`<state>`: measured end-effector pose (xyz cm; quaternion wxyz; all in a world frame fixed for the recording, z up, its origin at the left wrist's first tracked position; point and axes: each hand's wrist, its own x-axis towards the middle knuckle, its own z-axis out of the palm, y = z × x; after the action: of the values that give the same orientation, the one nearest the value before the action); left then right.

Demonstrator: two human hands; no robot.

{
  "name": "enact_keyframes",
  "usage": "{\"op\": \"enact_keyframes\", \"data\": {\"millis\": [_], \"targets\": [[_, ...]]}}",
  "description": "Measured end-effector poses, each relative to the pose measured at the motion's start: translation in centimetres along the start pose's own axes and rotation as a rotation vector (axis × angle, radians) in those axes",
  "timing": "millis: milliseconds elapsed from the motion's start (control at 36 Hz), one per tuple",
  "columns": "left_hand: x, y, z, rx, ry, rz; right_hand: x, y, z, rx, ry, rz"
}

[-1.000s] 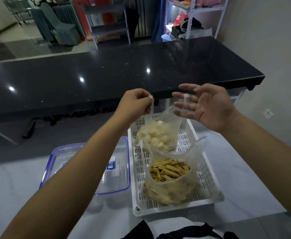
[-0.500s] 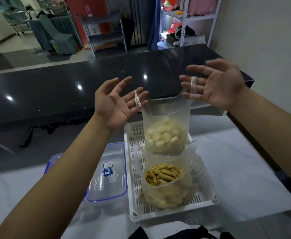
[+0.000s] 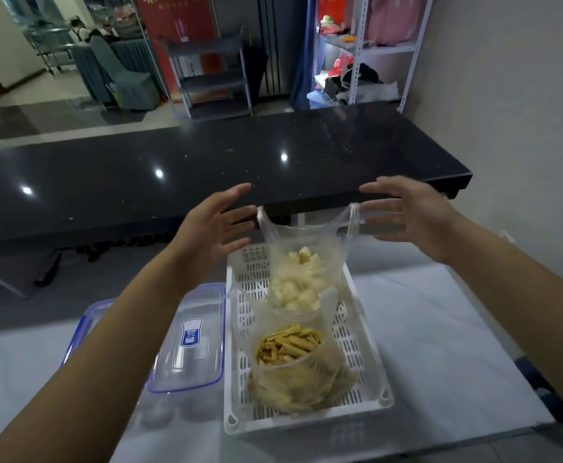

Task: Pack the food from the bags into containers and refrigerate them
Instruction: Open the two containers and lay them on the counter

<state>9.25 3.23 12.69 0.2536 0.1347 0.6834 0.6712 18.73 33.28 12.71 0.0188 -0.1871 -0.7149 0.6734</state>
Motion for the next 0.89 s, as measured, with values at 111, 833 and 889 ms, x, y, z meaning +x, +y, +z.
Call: {"op": "enact_keyframes", "data": {"millis": [111, 833, 889], "targets": [[-3.1, 0.9, 1.0, 0.537, 0.069, 0.162, -2.5, -1.2, 1.4, -0.462, 0.033, -0.341], [-28.8, -14.2, -2.0, 0.956, 0.565, -0.266, -18.9, 6.1, 19.8, -0.681, -0.599, -0.928], [-30.8, -15.4, -3.1, 0.945, 0.561, -0.293, -20.2, 7.4, 21.9, -0.702, -0.599, -0.836]]}}
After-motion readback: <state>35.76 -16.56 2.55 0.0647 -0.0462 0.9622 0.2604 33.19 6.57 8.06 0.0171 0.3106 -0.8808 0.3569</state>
